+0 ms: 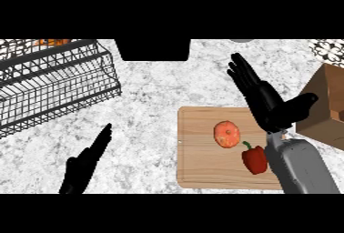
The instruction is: Pick the bell pepper from the cutting board and place it in the cardboard box
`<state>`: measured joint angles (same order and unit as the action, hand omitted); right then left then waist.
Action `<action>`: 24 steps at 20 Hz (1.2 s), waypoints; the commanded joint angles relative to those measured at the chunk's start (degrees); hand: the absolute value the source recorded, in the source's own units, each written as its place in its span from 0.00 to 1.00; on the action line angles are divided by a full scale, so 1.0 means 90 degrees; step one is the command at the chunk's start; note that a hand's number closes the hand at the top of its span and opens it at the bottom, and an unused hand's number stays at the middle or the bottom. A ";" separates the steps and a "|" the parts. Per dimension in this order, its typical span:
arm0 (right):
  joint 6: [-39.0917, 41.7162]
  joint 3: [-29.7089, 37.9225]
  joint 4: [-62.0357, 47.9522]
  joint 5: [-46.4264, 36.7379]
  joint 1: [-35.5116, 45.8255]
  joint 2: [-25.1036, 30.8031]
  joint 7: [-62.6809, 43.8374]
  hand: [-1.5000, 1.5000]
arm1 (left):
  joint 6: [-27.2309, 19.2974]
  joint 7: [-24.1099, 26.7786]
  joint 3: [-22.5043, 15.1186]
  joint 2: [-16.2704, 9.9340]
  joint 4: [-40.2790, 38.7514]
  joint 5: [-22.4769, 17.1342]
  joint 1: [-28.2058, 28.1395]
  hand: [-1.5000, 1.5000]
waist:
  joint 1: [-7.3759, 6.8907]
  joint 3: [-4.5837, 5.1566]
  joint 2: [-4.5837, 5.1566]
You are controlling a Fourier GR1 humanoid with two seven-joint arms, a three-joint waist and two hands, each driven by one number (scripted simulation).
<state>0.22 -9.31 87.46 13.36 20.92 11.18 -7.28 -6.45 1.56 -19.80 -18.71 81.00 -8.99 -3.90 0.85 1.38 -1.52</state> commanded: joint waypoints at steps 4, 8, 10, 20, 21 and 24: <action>0.0248 0.1181 0.1327 -0.0031 0.0121 0.1498 0.0093 0.00 | 0.0043 0.0582 0.0583 -0.0739 0.0560 0.0400 0.0804 0.50 | 0.0219 -0.0149 0.0032; 0.0878 0.1651 0.1132 -0.1071 -0.0446 0.3292 0.0232 0.00 | 0.0124 0.0591 0.0742 -0.0996 0.0907 0.0453 0.1168 0.50 | 0.0358 -0.0153 0.0066; 0.1094 0.2041 0.1467 -0.0852 -0.1441 0.3226 0.1233 0.00 | 0.0253 0.0384 0.0728 -0.0987 0.0968 0.0457 0.1526 0.50 | 0.0280 -0.0168 0.0115; 0.1518 0.1941 0.2509 -0.2682 -0.2909 0.3937 0.3076 0.00 | 0.0642 0.0295 0.0961 -0.0993 0.0892 0.0322 0.1875 0.50 | 0.0058 -0.0149 0.0137; 0.1710 0.1982 0.2183 -0.2882 -0.2906 0.4208 0.3238 0.00 | 0.0644 0.0457 0.1009 -0.0987 0.0715 0.0343 0.1751 0.50 | 0.0014 -0.0149 0.0155; 0.2014 0.1665 0.2603 -0.3494 -0.3011 0.4699 0.2610 0.00 | 0.0634 0.0391 0.0877 -0.0876 0.0669 0.0437 0.1822 0.50 | 0.0007 -0.0142 0.0163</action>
<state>15.95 8.16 107.32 -11.67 -3.97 49.21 18.99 -0.63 4.96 -11.75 -27.46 88.22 -5.75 11.91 1.21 0.04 -0.18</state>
